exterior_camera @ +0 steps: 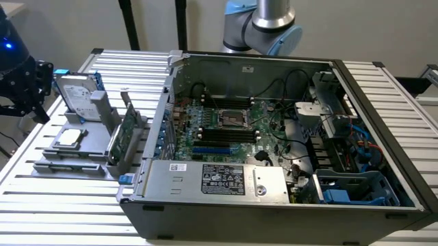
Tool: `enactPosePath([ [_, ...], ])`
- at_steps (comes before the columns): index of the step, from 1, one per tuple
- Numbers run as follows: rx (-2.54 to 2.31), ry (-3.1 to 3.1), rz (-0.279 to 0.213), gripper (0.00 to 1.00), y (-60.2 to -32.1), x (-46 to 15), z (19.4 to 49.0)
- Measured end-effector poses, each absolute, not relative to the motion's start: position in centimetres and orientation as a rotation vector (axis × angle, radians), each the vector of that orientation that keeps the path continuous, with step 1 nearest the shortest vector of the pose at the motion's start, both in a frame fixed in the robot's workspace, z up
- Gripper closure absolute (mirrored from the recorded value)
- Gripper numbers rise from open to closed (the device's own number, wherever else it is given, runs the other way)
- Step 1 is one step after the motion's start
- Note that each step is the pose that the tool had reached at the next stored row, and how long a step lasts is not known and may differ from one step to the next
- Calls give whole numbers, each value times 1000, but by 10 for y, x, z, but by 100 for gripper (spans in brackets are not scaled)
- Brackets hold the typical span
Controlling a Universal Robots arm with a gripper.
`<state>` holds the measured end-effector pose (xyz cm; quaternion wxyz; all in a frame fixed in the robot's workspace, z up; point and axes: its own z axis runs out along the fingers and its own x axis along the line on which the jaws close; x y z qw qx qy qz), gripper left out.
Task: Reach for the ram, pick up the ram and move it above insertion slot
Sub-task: 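Pick up the ram and move it above insertion slot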
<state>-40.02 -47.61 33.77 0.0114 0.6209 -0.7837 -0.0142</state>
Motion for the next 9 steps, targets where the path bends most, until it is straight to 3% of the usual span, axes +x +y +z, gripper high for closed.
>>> enactPosePath([
  [9,2129,-2284,-36,89,-476,-400,335],
])
